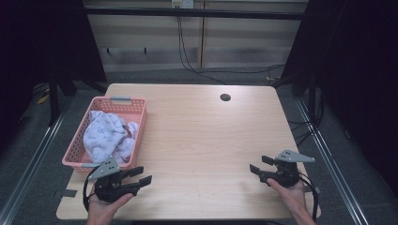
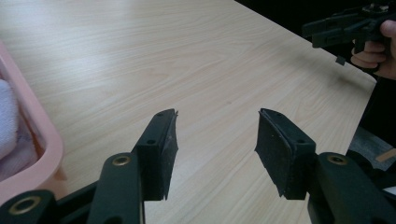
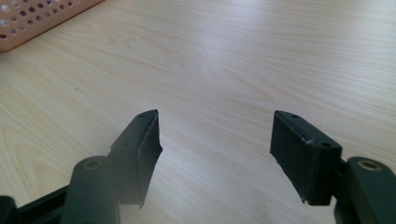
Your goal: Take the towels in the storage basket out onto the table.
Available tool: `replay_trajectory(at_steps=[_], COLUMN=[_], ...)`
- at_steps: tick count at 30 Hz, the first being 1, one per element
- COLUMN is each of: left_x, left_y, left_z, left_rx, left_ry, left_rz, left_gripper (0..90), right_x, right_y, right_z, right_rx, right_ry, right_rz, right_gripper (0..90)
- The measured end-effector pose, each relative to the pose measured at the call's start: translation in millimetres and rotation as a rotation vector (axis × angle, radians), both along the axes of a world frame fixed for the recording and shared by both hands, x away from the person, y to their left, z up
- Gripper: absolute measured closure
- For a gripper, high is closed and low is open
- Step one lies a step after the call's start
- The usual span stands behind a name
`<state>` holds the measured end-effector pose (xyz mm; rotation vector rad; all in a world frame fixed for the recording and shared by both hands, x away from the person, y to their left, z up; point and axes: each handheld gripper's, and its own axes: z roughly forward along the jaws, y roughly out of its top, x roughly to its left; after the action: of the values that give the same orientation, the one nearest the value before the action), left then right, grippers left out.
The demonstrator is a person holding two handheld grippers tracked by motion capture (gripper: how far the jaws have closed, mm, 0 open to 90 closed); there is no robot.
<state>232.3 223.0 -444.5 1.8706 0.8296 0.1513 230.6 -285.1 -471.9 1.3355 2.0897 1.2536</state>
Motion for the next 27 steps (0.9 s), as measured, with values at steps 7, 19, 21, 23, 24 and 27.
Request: replay_trajectory(at_steps=[7,19,21,23,24,27], left_x=[3.9,12.3,18.7,26.5,30.0,43.5], left_y=[-3.2,-4.4,2.3,8.9,11.6,22.1], left_z=[4.9,32.5,41.9,49.7,52.3,61.1], left_rx=[0.001,0.12,0.113,0.124,0.135,0.157], left_ry=[-0.003,-0.054,-0.053,-0.045,-0.039,-0.016], left_rz=[-0.005,0.028,0.048,0.061,0.065,0.091], left_gripper=[44.2,40.5,38.6,33.6,33.6,29.6], right_x=[-6.1,-9.5,-9.3,-9.1,-9.1,-8.9], right_y=[-2.1,-0.1,1.4,3.4,3.4,4.6], right_z=[0.6,1.7,1.7,0.5,0.5,-0.5], right_rx=[-0.001,-0.018,-0.021,-0.029,-0.029,-0.031], right_ry=[0.002,0.005,0.003,0.01,0.01,0.012], right_rz=[0.031,0.075,0.084,0.097,0.097,0.114], right_gripper=[30.8,28.7,28.4,27.9,27.9,27.6])
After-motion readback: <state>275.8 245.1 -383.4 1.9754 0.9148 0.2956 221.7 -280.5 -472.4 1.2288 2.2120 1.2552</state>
